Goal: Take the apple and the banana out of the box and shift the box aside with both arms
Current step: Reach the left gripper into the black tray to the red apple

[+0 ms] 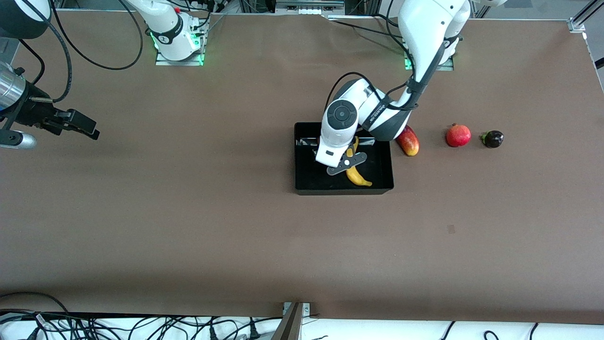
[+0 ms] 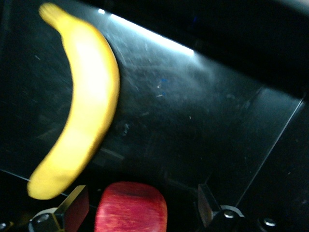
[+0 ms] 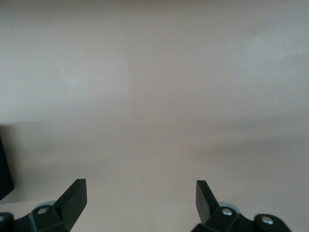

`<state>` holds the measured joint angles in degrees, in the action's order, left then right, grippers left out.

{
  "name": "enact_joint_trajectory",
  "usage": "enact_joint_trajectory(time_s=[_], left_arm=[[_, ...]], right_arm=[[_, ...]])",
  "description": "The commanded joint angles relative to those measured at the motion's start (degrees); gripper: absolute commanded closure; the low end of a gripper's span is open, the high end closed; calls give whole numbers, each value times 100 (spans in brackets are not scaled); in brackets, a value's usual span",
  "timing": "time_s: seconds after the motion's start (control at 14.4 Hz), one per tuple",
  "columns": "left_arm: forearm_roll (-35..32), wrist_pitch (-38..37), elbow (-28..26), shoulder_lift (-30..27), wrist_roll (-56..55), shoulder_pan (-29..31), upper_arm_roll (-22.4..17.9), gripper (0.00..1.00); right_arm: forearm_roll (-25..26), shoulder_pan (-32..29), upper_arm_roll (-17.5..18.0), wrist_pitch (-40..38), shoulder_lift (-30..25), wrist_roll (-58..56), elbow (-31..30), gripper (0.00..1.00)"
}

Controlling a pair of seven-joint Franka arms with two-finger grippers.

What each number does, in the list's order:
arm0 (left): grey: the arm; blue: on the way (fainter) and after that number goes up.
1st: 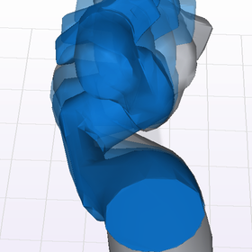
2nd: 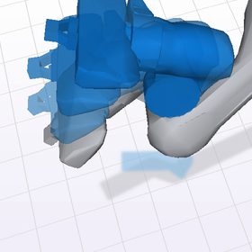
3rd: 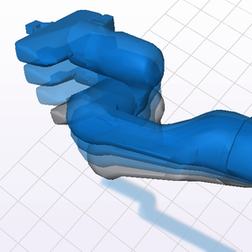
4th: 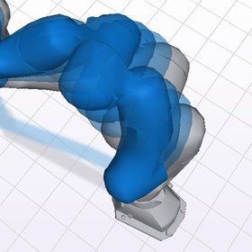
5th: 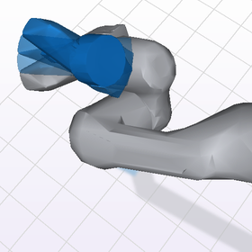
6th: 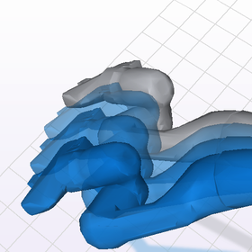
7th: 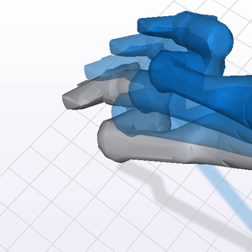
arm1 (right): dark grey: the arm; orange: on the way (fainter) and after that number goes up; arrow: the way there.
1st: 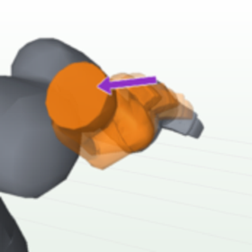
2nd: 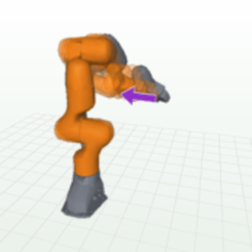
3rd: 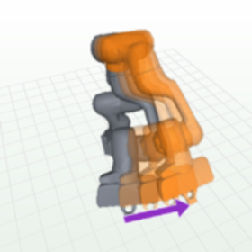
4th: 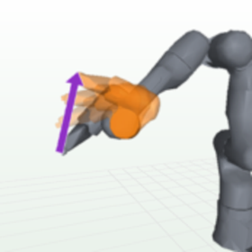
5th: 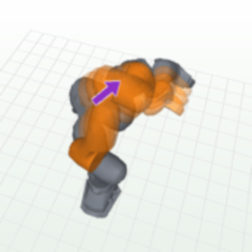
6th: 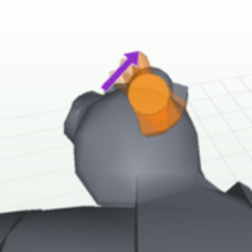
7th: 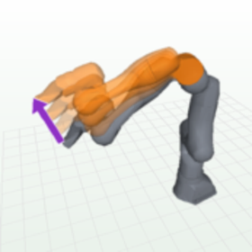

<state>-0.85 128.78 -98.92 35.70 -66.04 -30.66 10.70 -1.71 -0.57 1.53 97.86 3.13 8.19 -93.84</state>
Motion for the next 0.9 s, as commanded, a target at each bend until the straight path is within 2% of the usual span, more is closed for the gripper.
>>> enact_joint_trajectory(time_s=[0.0,0.48,0.55,0.76,0.83], left_arm=[[-56,331,-311,-81,-207,-45,64,0],[-64,955,-997,-46,-286,-54,222,0],[-91,1000,-1024,-46,-435,-54,257,6],[-117,991,-1024,-46,-515,-45,266,84],[-126,991,-1024,-46,-507,-45,284,100]], right_arm=[[57,-13,32,-48,-41,-2,32,0],[57,-13,32,-48,-41,-2,32,0],[57,-13,32,-48,-41,-2,32,0],[57,-13,32,-48,-41,7,32,0],[57,-13,32,-48,-41,-2,32,0]])
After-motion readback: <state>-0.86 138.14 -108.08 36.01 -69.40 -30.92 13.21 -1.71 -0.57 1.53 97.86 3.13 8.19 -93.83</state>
